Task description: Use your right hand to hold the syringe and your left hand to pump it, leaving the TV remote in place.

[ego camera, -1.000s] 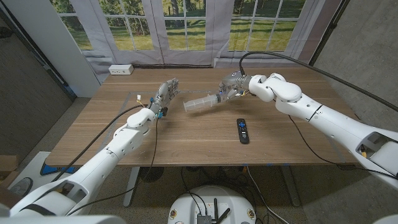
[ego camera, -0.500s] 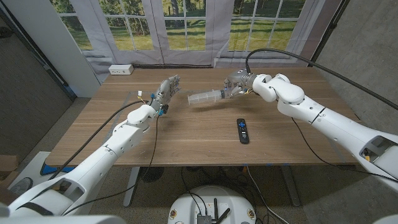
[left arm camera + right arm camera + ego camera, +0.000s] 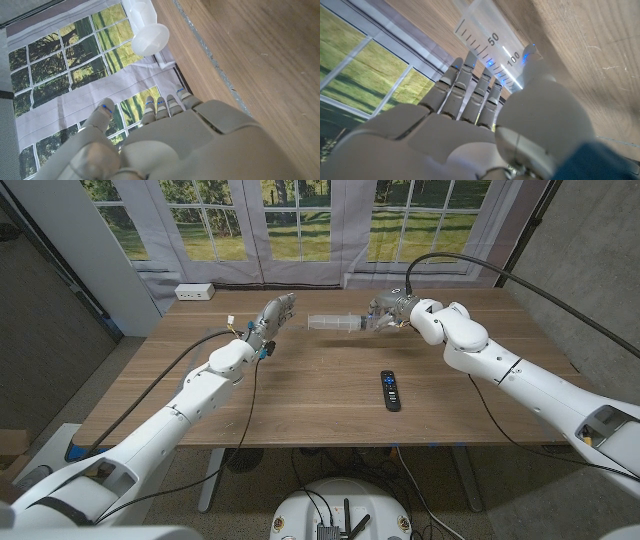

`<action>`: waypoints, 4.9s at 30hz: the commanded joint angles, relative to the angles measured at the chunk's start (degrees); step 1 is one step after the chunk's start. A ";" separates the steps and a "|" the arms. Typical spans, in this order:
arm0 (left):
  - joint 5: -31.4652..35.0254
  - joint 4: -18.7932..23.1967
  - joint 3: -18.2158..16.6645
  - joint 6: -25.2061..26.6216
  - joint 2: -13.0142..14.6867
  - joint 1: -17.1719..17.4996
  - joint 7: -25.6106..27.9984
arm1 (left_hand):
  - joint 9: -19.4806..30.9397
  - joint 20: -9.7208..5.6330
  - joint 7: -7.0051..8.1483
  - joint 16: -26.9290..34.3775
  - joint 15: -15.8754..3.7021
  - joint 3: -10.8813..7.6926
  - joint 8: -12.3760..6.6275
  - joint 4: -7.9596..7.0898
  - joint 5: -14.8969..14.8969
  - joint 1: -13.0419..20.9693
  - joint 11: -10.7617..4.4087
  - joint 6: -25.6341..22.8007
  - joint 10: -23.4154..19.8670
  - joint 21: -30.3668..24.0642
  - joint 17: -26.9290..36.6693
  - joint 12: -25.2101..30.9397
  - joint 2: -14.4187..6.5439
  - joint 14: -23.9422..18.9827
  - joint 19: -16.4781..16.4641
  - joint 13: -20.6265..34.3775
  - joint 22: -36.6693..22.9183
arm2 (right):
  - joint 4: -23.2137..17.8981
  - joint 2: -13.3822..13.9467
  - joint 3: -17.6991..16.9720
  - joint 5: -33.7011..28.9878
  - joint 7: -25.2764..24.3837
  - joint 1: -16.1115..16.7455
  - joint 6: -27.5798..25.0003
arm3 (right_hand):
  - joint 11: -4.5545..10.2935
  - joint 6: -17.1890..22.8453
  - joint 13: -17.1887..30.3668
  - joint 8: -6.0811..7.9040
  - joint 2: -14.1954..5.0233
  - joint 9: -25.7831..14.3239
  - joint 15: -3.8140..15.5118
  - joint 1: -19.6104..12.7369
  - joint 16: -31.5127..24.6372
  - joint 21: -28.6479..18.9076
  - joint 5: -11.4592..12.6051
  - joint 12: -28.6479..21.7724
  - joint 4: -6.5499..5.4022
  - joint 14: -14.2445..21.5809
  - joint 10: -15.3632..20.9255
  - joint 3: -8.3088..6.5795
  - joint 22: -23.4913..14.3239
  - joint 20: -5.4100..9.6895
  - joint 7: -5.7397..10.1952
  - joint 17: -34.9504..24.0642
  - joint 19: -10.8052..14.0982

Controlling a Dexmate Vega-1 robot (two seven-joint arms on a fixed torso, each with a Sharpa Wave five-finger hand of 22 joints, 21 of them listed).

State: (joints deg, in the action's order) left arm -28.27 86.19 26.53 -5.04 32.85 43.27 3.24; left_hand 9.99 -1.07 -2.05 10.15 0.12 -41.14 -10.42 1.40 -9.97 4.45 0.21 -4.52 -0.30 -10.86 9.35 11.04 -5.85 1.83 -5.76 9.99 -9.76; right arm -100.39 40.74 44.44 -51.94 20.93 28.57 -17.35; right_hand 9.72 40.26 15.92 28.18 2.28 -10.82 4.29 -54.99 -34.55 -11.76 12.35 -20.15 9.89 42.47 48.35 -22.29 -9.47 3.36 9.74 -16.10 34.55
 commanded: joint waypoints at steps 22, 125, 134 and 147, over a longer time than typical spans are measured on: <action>9.65 4.73 0.56 0.18 1.59 -0.78 5.72 | 0.17 0.23 0.47 0.18 -0.97 0.07 -0.48 1.95 0.02 1.30 -0.72 -1.59 -1.54 -0.51 0.15 0.49 -3.14 -1.11 -1.33 0.26 -0.06 | -5.96 0.46 -3.28 9.16 -7.56 5.94 -18.17 | 1.71 5.04 1.70 0.70 -5.27 -0.73 9.37 -7.43 0.19 0.21 0.91 -0.51 -0.06 4.05 3.69 -0.10 -0.20 3.04 1.96 -0.59 1.85; 19.01 -6.25 8.57 -6.38 -0.21 -13.91 -10.82 | -0.13 0.98 3.98 0.23 -6.65 3.50 -0.52 4.89 -0.02 0.27 -3.50 -0.44 -0.70 -0.03 -0.01 0.45 -3.44 0.80 16.41 -0.15 -0.15 | -5.51 1.74 -0.68 23.59 -20.32 4.52 -16.92 | 1.60 6.41 3.66 -1.08 -5.71 -0.89 9.32 -8.04 3.27 0.50 1.55 1.64 -0.38 6.45 5.65 2.02 -0.30 3.34 1.54 -2.71 3.06; 18.96 -6.71 9.22 -6.38 -0.41 -14.46 -12.09 | -0.12 0.93 3.93 0.25 -6.42 3.38 -0.45 4.89 -0.05 0.28 -3.67 -0.74 -1.27 -0.24 -0.02 0.50 -3.49 0.31 15.91 -0.13 -0.16 | -5.76 2.02 -0.82 23.36 -20.30 4.66 -16.51 | 1.61 6.72 3.81 -1.11 -5.78 -0.91 9.30 -8.04 3.45 0.49 1.58 1.78 -0.42 6.52 5.83 2.18 -0.31 3.54 1.53 -2.95 3.06; 19.02 -6.26 9.83 -5.55 0.15 -14.85 -13.93 | -0.11 1.02 3.52 0.30 -6.62 3.12 -0.69 4.60 -0.08 -0.07 -3.35 -2.43 -2.72 -0.30 0.04 0.72 -3.39 -0.63 15.66 -0.09 -0.18 | -6.15 1.99 -0.87 22.65 -20.38 4.86 -16.09 | 1.61 7.53 3.99 -1.02 -5.93 -0.96 9.37 -8.33 3.71 0.36 1.65 2.04 -0.34 6.63 6.20 2.37 -0.32 3.55 1.38 -3.38 3.42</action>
State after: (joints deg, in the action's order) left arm -9.33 79.74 35.77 -11.27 32.66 28.78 -9.14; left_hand 9.71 -0.19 1.83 10.19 -2.06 -37.83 -10.62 6.24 -9.97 5.18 -3.03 -4.95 -2.60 -10.87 9.36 11.48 -5.96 1.63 9.54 9.83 -9.74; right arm -106.07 42.76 43.65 -28.50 0.72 33.21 -33.74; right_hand 9.03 43.04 19.56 26.60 3.73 -11.60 6.24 -56.44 -30.93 -11.36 13.57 -18.30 9.50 48.66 51.95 -20.12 -9.47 3.68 6.96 -19.32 37.70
